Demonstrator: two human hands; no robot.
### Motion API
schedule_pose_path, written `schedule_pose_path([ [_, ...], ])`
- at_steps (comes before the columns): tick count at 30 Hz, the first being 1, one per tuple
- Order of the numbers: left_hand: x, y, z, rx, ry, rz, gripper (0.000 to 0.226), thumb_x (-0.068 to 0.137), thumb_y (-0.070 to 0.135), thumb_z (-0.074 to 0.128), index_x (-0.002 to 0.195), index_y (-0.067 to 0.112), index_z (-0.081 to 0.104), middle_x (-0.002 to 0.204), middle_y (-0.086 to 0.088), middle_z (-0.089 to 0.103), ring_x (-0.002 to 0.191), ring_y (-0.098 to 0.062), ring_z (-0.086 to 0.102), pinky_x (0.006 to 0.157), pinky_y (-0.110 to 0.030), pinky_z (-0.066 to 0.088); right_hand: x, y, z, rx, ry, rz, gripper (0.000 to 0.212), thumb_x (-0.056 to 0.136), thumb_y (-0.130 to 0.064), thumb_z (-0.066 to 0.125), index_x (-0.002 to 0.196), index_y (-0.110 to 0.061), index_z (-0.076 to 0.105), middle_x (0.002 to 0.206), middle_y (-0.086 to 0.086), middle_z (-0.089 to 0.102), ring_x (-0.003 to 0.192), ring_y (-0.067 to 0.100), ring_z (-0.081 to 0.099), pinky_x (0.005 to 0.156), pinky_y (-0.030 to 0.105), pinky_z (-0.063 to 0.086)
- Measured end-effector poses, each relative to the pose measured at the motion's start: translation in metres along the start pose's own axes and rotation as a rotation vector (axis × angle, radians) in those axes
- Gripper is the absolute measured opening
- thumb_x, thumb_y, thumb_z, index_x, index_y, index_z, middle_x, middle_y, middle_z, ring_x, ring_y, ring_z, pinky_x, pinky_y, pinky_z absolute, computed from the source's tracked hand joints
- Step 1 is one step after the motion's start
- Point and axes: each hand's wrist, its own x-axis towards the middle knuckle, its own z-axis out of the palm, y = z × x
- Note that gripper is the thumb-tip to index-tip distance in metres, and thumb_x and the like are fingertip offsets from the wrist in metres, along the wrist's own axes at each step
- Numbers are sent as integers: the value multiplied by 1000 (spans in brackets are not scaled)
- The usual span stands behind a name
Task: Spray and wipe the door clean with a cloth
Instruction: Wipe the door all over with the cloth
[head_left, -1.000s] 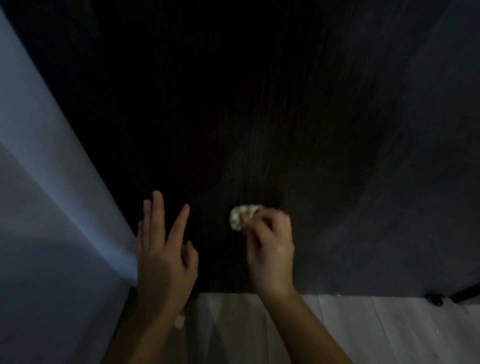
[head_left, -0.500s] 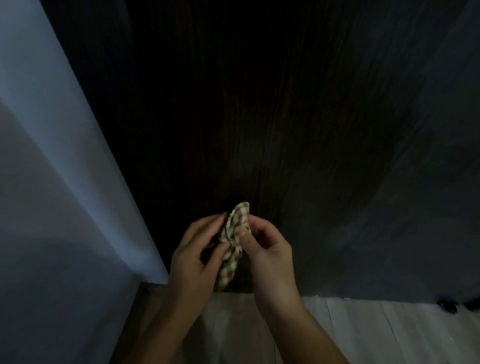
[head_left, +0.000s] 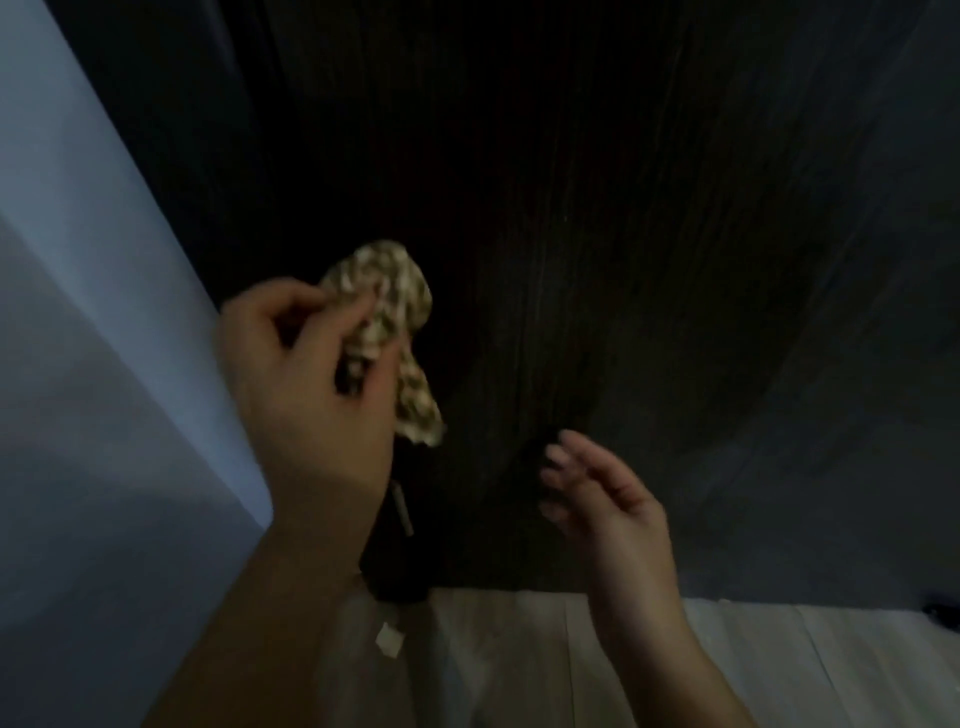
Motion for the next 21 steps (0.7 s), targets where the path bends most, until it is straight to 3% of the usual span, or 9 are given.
schedule_pose_path([
  [4,-9,-5,27,-47,-71,-31,31,83,3,61,114,6,58,111,-16,53,102,-24,53,91,-19,42,13,0,-22,199,233,-7,21,94,-2,51,101,-21,58,99,10,64,91,20,64,76,34,52],
  [6,-33,-2,39,-16,-166,52,30,82,8,55,112,7,58,111,-13,54,102,-25,52,92,-29,46,19,2,-29,298,272,43,21,95,0,47,98,-19,54,91,9,61,84,20,62,76,34,52],
  [8,-46,6,46,-4,-228,171,29,82,12,53,107,4,64,108,-11,55,98,-22,51,88,-31,48,22,6,-35,338,301,73,21,96,0,45,99,-19,53,86,6,60,79,18,61,73,33,50],
  [12,-37,21,60,-13,-183,236,27,83,10,56,106,6,70,107,-4,54,96,-20,48,87,-22,40,26,21,-45,318,323,124,18,96,-3,45,99,-18,56,85,5,61,75,18,61,70,32,50],
  [14,-56,16,68,3,-198,314,25,93,14,50,102,9,73,98,-10,64,90,-23,50,77,-29,44,26,29,-48,281,323,173,18,96,-3,45,99,-16,57,85,7,61,74,19,60,68,31,50],
  [17,-103,7,80,-5,-396,391,26,93,14,48,97,13,75,95,-6,68,84,-25,58,66,-35,45,27,37,-49,219,312,249,18,95,-1,45,95,-15,57,81,7,61,70,19,58,64,31,48],
  [19,-120,8,83,-48,-511,237,24,83,15,55,98,14,73,96,-2,66,85,-22,61,69,-34,50,26,46,-52,128,278,328,16,94,-2,46,96,-13,57,79,8,62,67,20,57,65,32,47],
  [21,-126,17,82,-185,-546,-124,17,81,15,65,98,17,68,97,3,63,87,-16,61,73,-30,52,22,56,-57,-13,177,458,15,94,-9,49,104,-10,61,80,9,68,71,21,61,73,35,48],
])
